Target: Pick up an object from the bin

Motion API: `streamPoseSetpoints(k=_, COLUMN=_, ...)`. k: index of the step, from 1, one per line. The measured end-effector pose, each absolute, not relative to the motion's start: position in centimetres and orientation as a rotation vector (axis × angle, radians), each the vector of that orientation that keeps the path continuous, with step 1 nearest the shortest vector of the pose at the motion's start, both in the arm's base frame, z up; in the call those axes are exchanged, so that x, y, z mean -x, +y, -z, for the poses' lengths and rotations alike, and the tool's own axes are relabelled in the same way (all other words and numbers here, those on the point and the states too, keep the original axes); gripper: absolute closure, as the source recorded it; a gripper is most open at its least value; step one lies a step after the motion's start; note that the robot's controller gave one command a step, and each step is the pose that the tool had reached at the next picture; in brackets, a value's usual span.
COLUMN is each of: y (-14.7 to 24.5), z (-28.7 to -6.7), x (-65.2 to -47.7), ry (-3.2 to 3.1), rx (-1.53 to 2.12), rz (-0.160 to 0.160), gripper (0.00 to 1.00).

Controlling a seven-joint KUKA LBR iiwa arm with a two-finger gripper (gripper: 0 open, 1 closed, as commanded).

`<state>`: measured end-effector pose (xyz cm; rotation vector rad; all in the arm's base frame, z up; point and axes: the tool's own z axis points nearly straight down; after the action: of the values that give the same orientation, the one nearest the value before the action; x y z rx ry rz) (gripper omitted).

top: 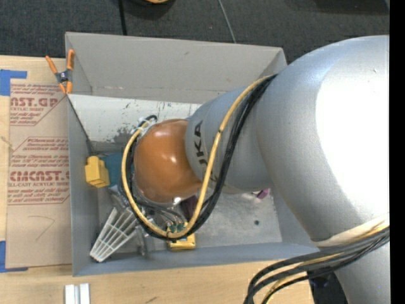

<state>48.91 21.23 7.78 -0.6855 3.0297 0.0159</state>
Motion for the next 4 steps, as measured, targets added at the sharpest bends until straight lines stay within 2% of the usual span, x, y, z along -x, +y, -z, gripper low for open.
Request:
streamPoseSetpoints(k=1, y=21.4, z=-7.7, x=-49.8, ry=2.926, rx=1.046, rz=-0.012, gripper=1.00)
streamPoseSetpoints(k=3, y=21.4, z=-8.1, x=-49.8, ry=2.926, rx=1.047, rz=-0.013, gripper=1.00)
streamPoseSetpoints(k=4, y=21.3, z=-9.4, x=-49.6, ry=2.934, rx=1.053, rz=-0.008, gripper=1.00)
